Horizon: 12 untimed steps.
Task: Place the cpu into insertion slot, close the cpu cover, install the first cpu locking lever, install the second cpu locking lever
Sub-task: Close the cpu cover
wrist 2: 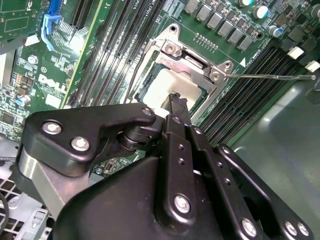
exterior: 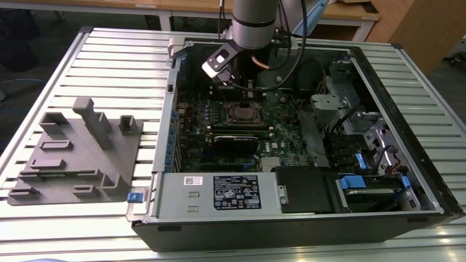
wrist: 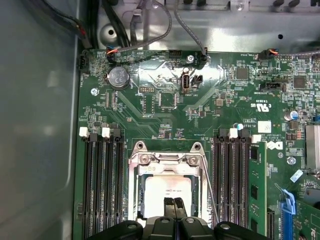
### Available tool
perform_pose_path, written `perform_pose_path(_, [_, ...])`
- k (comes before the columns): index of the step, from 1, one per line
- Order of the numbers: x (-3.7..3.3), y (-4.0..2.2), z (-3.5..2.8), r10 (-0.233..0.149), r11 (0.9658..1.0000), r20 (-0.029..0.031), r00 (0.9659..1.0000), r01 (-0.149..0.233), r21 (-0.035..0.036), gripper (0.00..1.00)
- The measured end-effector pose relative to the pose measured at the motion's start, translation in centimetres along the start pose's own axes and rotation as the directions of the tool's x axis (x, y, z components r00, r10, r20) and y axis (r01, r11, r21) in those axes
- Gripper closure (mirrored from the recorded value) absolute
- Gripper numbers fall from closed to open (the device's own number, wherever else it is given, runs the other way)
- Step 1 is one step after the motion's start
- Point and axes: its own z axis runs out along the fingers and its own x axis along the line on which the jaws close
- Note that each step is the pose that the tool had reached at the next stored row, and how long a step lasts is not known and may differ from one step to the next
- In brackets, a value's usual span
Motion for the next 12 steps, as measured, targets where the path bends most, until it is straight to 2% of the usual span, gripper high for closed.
perform_pose_path(5, [0.0, -0.11, -0.01, -0.018, 0.9998, -0.0008, 0.9998, 0.018, -0.0002, 0.89])
perform_pose_path(12, [0.0, -0.14, -0.01, -0.018, 0.9998, -0.0008, 0.9998, 0.018, -0.0002, 0.89])
